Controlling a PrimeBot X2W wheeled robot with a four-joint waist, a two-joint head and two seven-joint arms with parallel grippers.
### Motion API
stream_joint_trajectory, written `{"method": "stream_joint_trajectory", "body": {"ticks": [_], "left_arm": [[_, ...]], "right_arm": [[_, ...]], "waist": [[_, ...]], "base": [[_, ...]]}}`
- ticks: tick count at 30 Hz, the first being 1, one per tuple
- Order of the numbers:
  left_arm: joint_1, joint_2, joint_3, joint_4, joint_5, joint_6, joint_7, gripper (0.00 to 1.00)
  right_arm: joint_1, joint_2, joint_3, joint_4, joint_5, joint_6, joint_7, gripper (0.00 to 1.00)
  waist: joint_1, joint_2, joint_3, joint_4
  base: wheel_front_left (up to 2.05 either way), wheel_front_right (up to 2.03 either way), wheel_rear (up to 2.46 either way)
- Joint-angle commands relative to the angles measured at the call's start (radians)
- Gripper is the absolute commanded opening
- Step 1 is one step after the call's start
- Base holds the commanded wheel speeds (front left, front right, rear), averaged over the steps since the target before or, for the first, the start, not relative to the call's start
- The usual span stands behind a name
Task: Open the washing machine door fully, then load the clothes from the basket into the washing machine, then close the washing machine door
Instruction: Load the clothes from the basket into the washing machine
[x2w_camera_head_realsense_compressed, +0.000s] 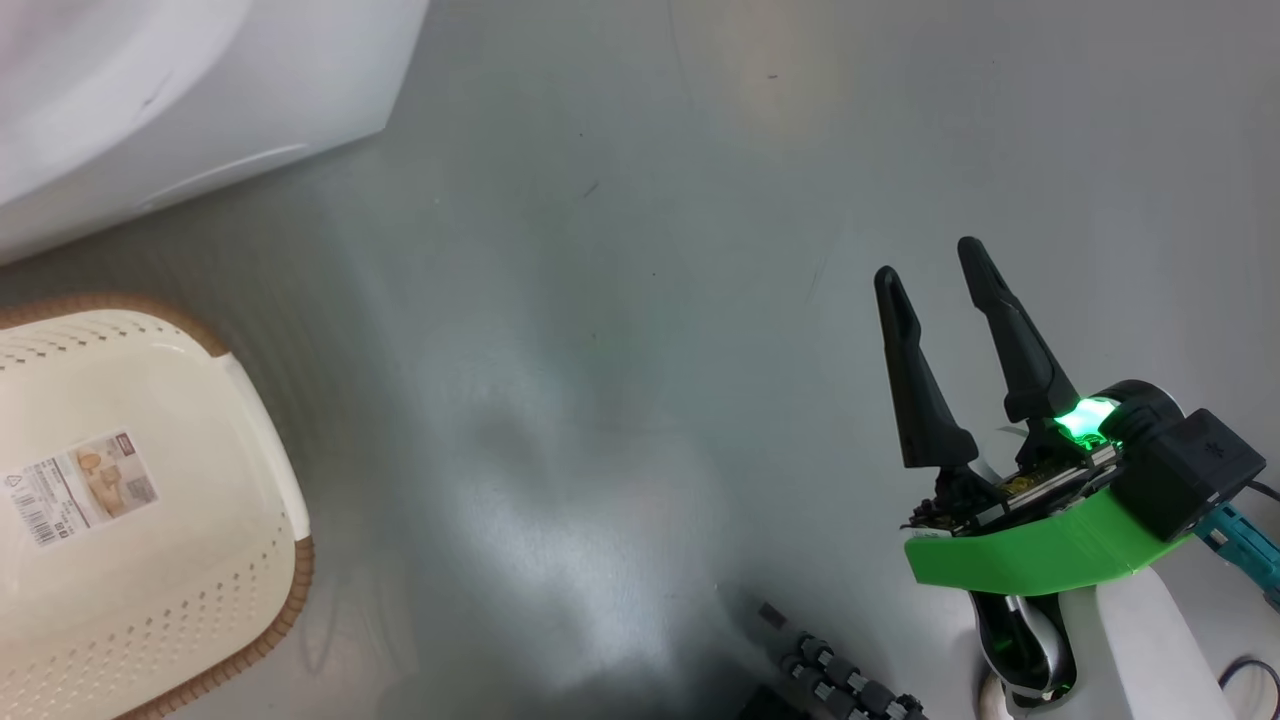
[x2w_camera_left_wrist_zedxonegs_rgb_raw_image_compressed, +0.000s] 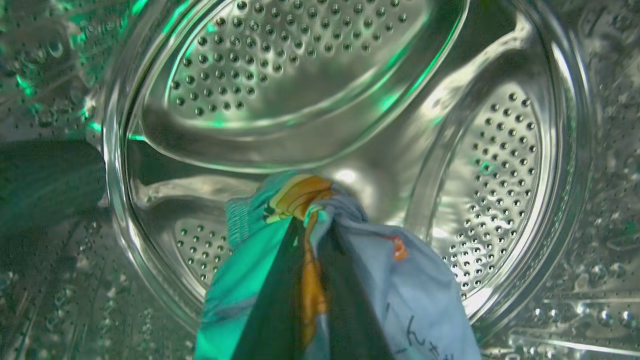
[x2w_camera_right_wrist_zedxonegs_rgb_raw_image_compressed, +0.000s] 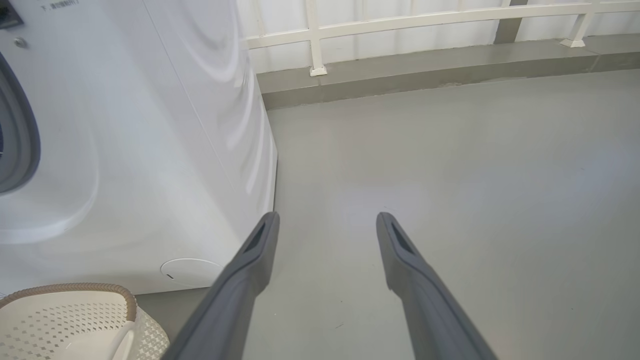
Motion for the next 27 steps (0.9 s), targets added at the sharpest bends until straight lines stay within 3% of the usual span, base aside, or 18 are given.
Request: {"method": "stream_joint_trajectory", "body": {"ticks": [1,12,16,17,18,19,27], "left_arm": [[-0.002,0.043,0.006,-0.001,0.002,-0.007,0.004,0.0],[0.06,-0.004,0.016,0.146,-0.109,-0.068,0.188,0.0],[0.08,-0.017,0.021,0.153,-0.136,-0.071,0.22,0.0],[0.085,-0.019,0.021,0.152,-0.14,-0.07,0.222,0.04],[0.093,-0.024,0.023,0.153,-0.147,-0.07,0.226,0.58],[0.101,-0.026,0.021,0.151,-0.148,-0.069,0.226,1.0],[0.18,-0.064,0.018,0.133,-0.167,-0.057,0.177,1.0]], "right_arm": [[0.01,-0.004,0.018,-0.021,0.005,0.003,-0.005,1.0],[0.002,-0.004,0.013,-0.023,0.002,0.003,-0.005,1.0],[-0.005,-0.004,0.014,-0.021,0.0,0.003,-0.005,1.0],[-0.006,-0.004,0.014,-0.02,-0.001,0.003,-0.005,1.0],[-0.007,-0.004,0.013,-0.019,-0.003,0.003,-0.005,1.0],[-0.008,-0.004,0.012,-0.019,-0.005,0.003,-0.005,1.0],[0.001,-0.004,-0.007,-0.019,-0.028,0.003,-0.005,1.0]], "waist": [[0.0,0.0,0.002,0.004],[0.0,0.0,0.012,0.022],[0.0,0.0,0.008,0.027],[0.0,0.0,0.006,0.029],[0.0,0.0,0.003,0.031],[0.0,0.0,-0.001,0.034],[0.0,0.0,-0.046,0.071]], "base": [[0.0,0.0,0.0],[0.0,0.0,0.0],[0.0,0.0,0.0],[0.0,0.0,0.0],[0.0,0.0,0.0],[0.0,0.0,0.0],[0.0,0.0,0.0]]}}
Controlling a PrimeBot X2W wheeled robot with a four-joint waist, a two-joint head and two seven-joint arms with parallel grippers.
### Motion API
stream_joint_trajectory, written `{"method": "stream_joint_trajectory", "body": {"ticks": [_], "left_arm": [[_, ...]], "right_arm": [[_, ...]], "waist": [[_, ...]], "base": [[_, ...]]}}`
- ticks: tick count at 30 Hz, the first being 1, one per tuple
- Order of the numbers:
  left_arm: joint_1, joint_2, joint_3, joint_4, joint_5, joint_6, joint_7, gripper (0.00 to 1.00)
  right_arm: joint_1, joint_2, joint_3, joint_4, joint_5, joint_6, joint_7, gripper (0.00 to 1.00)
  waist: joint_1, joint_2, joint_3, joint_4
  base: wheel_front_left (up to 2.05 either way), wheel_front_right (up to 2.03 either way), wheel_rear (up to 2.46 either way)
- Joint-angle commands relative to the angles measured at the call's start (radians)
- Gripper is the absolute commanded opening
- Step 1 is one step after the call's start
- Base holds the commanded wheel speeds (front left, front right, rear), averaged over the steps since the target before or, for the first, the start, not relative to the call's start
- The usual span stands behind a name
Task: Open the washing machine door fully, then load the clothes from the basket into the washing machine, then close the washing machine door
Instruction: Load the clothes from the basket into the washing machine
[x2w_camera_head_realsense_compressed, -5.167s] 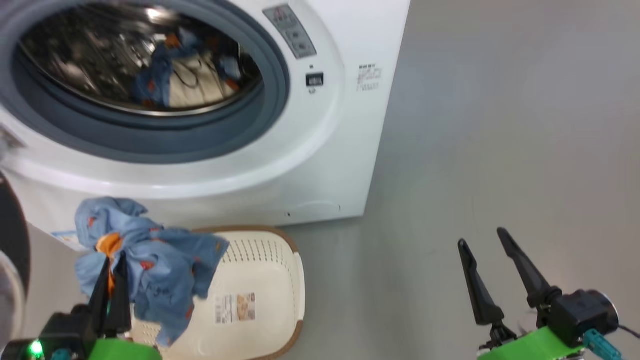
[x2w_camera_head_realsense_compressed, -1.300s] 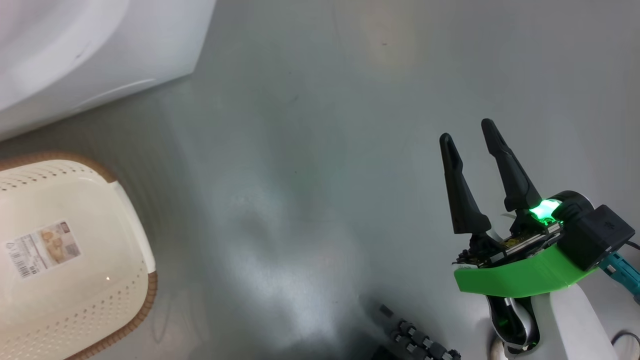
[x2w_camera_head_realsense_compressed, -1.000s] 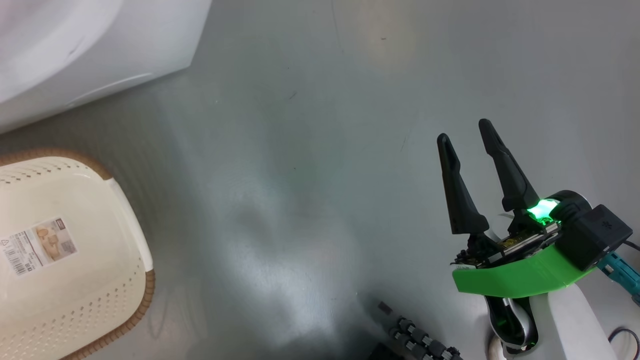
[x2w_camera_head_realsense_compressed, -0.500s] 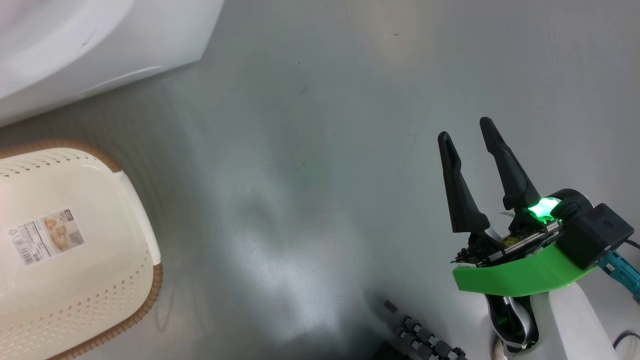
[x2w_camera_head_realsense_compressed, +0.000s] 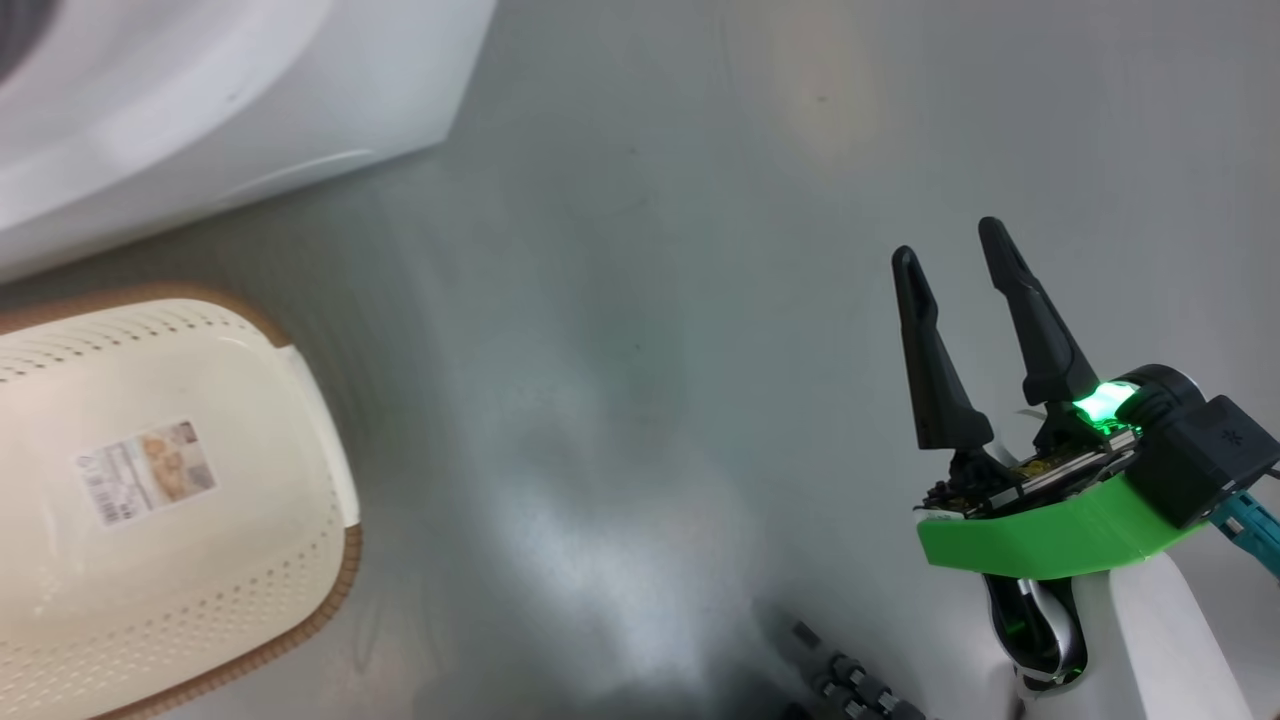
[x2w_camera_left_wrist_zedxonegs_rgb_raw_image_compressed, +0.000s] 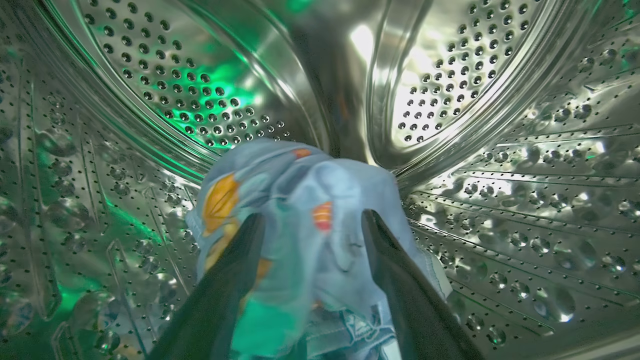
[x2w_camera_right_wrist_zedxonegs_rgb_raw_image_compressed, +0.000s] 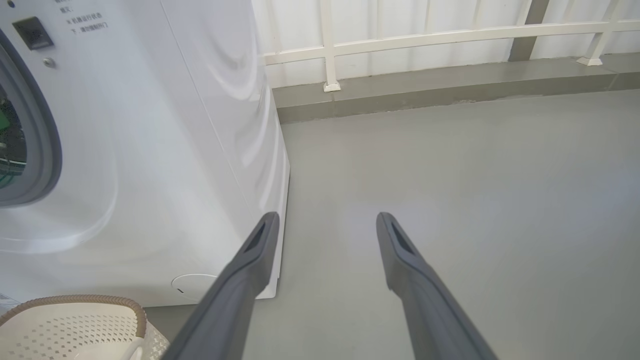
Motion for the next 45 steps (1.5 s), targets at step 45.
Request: {"method": "stream_joint_trajectory", "body": {"ticks": [45], "left_arm": [[1.313,-0.225,-0.051,-0.921,0.021,0.321,-0.219,1.0]], "right_arm": [[0.253,-0.005,-0.07,0.061,-0.2,0.003,-0.005,1.0]], "waist": [[0.0,0.0,-0.52,0.297]], "base": [[0.0,0.0,0.0]]}}
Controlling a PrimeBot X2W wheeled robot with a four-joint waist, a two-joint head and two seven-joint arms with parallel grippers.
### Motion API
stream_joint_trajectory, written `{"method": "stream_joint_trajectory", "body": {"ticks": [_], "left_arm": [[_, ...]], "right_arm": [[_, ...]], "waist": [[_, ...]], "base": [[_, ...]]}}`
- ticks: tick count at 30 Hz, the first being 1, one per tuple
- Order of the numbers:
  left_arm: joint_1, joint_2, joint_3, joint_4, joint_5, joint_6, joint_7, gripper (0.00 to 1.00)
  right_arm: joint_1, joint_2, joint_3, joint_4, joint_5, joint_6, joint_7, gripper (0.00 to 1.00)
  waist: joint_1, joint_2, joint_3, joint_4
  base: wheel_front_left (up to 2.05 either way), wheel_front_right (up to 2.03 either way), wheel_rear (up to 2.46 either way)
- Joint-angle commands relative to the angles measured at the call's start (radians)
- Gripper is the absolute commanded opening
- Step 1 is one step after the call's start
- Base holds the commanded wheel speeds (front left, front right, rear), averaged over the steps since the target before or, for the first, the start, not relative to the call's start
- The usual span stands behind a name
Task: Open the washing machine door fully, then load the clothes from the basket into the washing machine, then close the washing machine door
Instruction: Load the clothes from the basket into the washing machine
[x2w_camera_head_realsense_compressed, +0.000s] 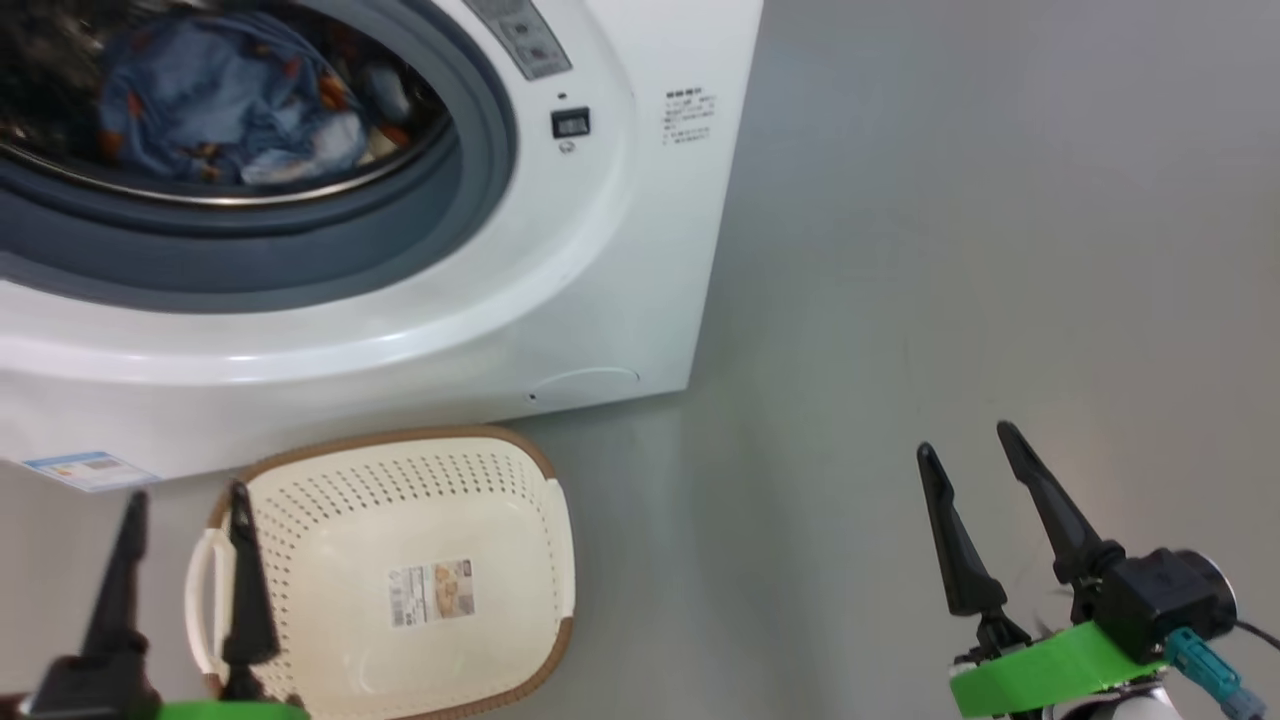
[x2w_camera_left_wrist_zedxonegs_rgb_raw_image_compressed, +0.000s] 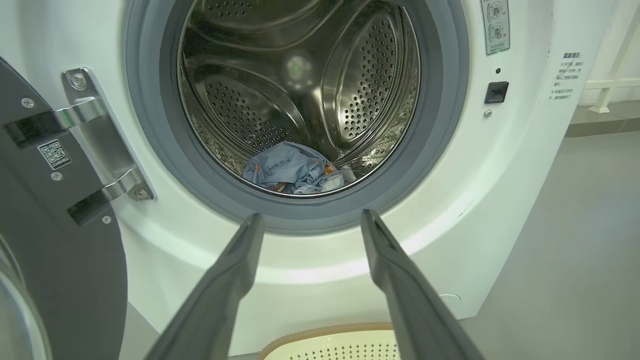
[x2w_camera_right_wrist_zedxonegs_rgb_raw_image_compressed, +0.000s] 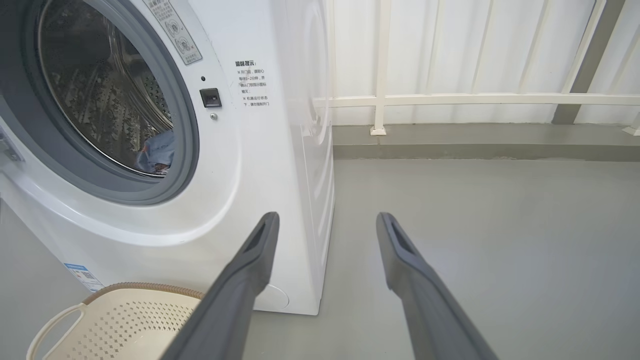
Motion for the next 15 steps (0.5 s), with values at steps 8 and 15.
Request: {"method": "stream_joint_trajectory", "body": {"ticks": [8,15], "left_arm": [[0.059,-0.025,0.002,0.016,-0.003,0.001,-0.009,1.0],[0.106,-0.035,-0.015,0.039,-0.007,-0.009,-0.011,1.0]], "right_arm": [[0.069,-0.012,0.025,-0.001,-0.021,0.003,-0.004,1.0],[0.109,-0.016,0.029,-0.005,-0.019,0.003,0.014,1.0]], "waist": [[0.0,0.0,-0.155,0.049],[0.0,0.0,-0.227,0.052]], "base": [[0.0,0.0,0.0],[0.0,0.0,0.0]]}}
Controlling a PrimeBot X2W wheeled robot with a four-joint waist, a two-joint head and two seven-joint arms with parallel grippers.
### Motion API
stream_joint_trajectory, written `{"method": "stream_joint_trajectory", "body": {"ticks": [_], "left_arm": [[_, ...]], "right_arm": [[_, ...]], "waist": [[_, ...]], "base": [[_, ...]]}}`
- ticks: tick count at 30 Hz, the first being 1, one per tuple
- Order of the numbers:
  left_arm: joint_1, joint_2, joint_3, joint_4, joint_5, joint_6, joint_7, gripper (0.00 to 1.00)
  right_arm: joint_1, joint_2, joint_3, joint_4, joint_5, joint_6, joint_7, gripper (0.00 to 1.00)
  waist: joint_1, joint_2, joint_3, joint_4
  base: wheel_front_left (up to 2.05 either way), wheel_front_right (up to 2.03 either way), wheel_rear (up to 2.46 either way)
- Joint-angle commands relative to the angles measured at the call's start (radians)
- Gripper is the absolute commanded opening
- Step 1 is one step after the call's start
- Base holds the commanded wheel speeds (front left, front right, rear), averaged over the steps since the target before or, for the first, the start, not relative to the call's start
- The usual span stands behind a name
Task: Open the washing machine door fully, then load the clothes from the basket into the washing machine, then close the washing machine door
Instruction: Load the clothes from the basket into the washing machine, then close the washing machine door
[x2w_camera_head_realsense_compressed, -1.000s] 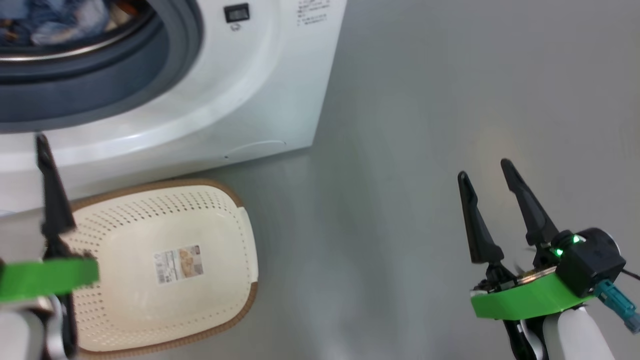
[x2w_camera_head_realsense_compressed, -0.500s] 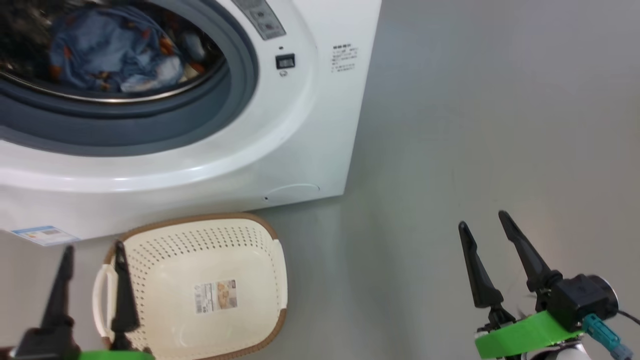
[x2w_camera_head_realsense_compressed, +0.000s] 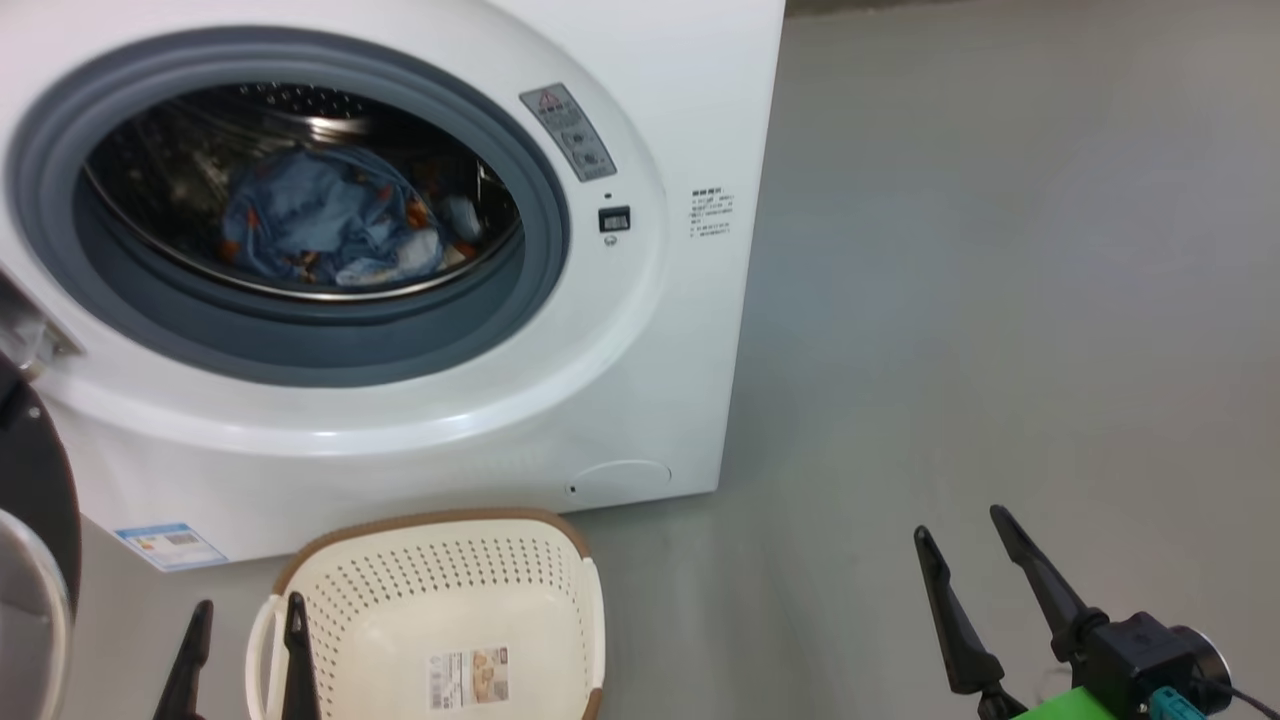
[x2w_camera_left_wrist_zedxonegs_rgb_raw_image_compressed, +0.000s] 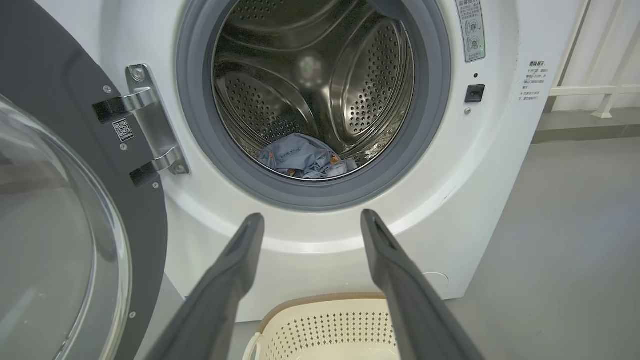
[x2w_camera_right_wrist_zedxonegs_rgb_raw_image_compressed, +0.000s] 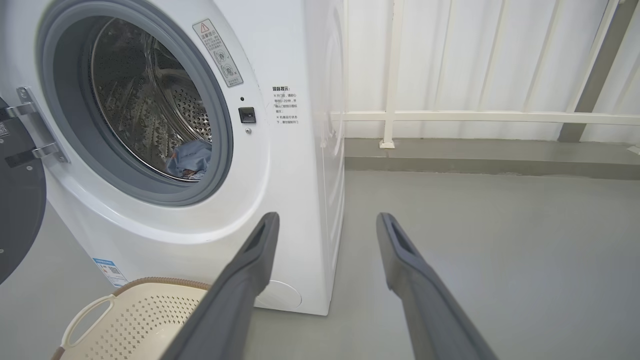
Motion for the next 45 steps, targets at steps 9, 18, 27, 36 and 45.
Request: {"method": "stream_joint_trajectory", "body": {"ticks": [9,18,27,36,45], "left_arm": [[0.016,0.001,0.033,-0.002,-0.014,-0.014,-0.012,1.0],[0.022,0.003,0.042,-0.005,-0.003,-0.017,-0.013,1.0],[0.015,0.005,0.044,0.003,0.003,-0.025,-0.013,1.0],[0.012,0.006,0.047,0.009,0.006,-0.032,-0.014,1.0],[0.013,0.001,0.049,0.006,0.014,-0.029,-0.014,1.0]], "right_arm": [[0.041,-0.009,0.032,-0.045,-0.007,0.003,0.028,1.0],[0.052,-0.01,0.029,-0.058,-0.009,0.003,0.035,1.0],[0.053,-0.009,0.029,-0.06,-0.008,0.003,0.034,1.0],[0.054,-0.008,0.028,-0.061,-0.01,0.003,0.032,1.0],[0.055,-0.007,0.022,-0.061,-0.012,0.003,0.032,1.0]], "waist": [[0.0,0.0,-0.086,0.012],[0.0,0.0,-0.095,0.009],[0.0,0.0,-0.096,0.011],[0.0,0.0,-0.093,0.012],[0.0,0.0,-0.093,0.01]], "base": [[0.0,0.0,0.0],[0.0,0.0,0.0],[0.0,0.0,0.0],[0.0,0.0,0.0],[0.0,0.0,0.0]]}}
